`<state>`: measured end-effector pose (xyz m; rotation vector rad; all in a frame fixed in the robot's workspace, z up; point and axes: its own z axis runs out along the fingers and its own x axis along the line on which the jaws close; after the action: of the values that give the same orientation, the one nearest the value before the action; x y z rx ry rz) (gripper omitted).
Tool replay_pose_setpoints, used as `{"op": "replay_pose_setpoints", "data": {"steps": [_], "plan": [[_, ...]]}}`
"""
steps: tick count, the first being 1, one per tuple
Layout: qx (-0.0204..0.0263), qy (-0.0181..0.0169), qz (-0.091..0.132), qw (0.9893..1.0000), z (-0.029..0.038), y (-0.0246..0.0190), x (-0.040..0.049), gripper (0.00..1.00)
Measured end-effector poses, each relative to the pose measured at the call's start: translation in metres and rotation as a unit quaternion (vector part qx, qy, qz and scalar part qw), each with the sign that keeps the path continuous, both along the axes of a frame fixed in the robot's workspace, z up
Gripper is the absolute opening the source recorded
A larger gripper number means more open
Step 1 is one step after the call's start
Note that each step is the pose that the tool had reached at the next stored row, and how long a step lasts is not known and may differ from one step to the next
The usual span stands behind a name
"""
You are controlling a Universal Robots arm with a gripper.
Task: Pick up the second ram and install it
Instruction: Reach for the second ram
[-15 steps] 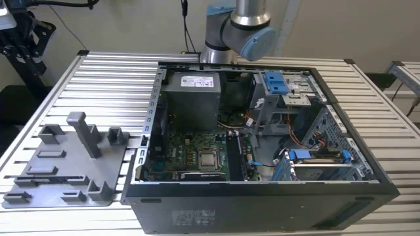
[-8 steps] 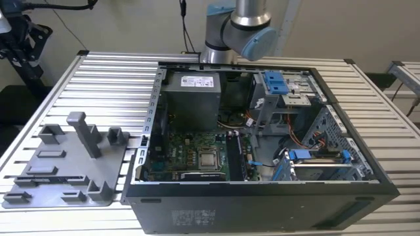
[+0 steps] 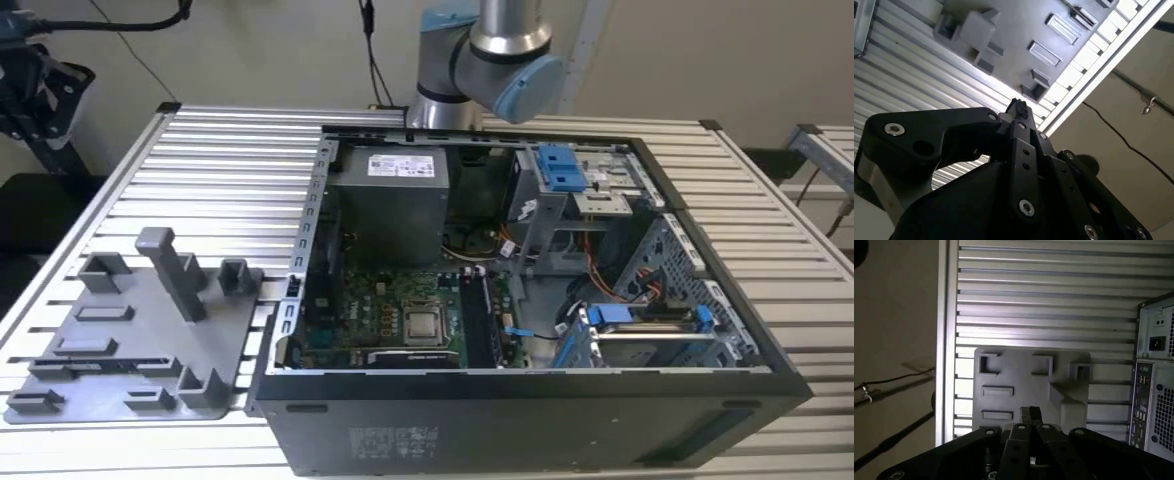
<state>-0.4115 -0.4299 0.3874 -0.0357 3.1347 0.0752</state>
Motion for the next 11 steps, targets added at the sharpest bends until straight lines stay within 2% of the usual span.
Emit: {"op": "replay_pose_setpoints", "data": {"steps": [5,11], "plan": [[0.0,0.0,0.0,1.0,-0.001,-0.0139,-0.0006,0.11],[0.0,0.0,0.0,1.0,-0.0021,-0.0332,-0.0024,0.11]]}}
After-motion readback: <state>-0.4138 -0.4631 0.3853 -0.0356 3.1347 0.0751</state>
